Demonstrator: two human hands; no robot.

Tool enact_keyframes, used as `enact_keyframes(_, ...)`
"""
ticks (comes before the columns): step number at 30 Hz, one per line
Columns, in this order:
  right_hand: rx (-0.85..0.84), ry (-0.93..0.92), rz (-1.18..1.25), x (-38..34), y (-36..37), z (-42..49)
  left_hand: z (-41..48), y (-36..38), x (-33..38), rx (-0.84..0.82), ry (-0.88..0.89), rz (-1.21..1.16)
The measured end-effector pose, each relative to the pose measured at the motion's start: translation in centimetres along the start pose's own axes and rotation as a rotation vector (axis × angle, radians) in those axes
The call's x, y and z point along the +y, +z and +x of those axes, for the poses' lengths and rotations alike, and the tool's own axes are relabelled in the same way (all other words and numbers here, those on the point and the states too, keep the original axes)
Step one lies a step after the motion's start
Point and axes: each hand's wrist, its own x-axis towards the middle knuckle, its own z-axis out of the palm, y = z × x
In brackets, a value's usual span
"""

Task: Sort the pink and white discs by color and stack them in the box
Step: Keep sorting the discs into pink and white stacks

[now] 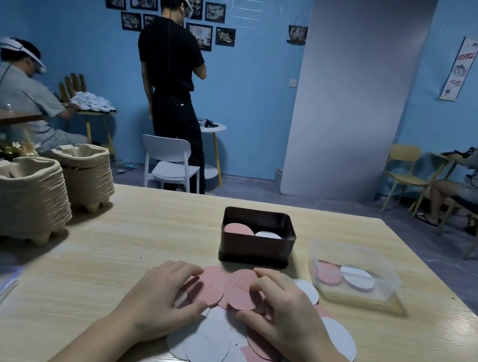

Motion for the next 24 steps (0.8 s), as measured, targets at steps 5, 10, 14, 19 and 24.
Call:
enact_keyframes(5,0.003,0.037,-0.039,0.1,0.1,0.2,0.8,0.6,0.5,-0.027,-0.067,0.023)
enact_keyframes(10,-0.018,0.110,0.032,0.5,0.1,0.2,0.7,1.2,0.3,0.007,-0.093,-0.033)
enact_keyframes(14,-0.041,0.118,0.052,0.5,0.3,0.0,0.0,1.0,0.4,0.063,-0.104,-0.128)
enact_keyframes(19,-0.032,0.118,0.051,0.7,0.6,0.2,0.0,0.3,1.3,0.172,-0.049,-0.214)
enact_keyframes(24,0.002,0.064,0.053,0.7,0.7,0.2,1.3,0.2,3.4,0.111,0.177,-0.146)
